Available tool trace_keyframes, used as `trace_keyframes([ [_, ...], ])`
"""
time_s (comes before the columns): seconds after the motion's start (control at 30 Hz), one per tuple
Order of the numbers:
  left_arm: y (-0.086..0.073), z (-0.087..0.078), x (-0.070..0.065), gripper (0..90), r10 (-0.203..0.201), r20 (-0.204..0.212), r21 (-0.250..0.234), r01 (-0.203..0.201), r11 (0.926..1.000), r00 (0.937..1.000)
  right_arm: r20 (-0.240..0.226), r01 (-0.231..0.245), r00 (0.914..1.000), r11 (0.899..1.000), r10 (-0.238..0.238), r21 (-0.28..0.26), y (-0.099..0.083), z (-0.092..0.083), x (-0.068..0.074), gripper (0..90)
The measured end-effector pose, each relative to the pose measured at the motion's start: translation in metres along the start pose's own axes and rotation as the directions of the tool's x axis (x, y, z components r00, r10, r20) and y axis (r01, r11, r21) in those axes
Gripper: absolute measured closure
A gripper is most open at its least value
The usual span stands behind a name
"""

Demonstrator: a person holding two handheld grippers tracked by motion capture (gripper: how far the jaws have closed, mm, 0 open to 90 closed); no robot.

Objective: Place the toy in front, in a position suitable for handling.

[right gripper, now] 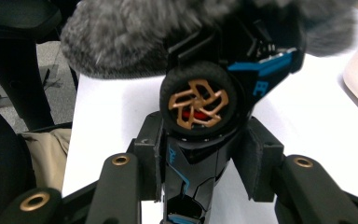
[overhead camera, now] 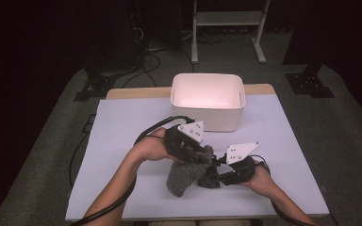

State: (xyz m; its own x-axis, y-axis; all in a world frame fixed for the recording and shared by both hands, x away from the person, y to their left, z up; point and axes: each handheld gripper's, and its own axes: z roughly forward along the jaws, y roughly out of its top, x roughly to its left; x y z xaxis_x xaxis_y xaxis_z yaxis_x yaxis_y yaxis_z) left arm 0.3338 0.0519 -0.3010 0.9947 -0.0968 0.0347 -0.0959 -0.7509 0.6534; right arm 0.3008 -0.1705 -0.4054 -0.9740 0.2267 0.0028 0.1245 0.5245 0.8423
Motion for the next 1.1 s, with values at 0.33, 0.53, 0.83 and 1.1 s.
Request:
trace_keyframes([
  [0.33, -0.009, -0.002, -0.001, 73.1, -0.022, 0.007, -0.017, 0.022, 0.9996, 0.9997, -0.001, -0.002, 1.0000, 1.000, 0.002, 0.004, 0.002, 0.002, 0.000, 55.7],
  [0.53, 0.015, 0.008, -0.002, 73.1, 0.036, 0.033, -0.023, -0.036, 0.9991, 0.9988, -0.001, 0.005, 1.0000, 1.000, -0.005, 0.000, 0.004, 0.007, 0.002, 55.6],
  [0.83, 0.019, 0.017, 0.003, 72.7, 0.023, 0.046, -0.029, -0.021, 0.9993, 0.9987, 0.003, 0.003, 1.0000, 1.000, -0.003, 0.001, 0.001, 0.003, 0.001, 55.7],
  [1.1, 0.002, 0.004, 0.004, 71.9, -0.018, 0.021, -0.029, 0.019, 0.9994, 0.9996, 0.012, -0.001, 0.9999, 1.000, 0.001, 0.006, 0.000, -0.001, 0.001, 55.7],
])
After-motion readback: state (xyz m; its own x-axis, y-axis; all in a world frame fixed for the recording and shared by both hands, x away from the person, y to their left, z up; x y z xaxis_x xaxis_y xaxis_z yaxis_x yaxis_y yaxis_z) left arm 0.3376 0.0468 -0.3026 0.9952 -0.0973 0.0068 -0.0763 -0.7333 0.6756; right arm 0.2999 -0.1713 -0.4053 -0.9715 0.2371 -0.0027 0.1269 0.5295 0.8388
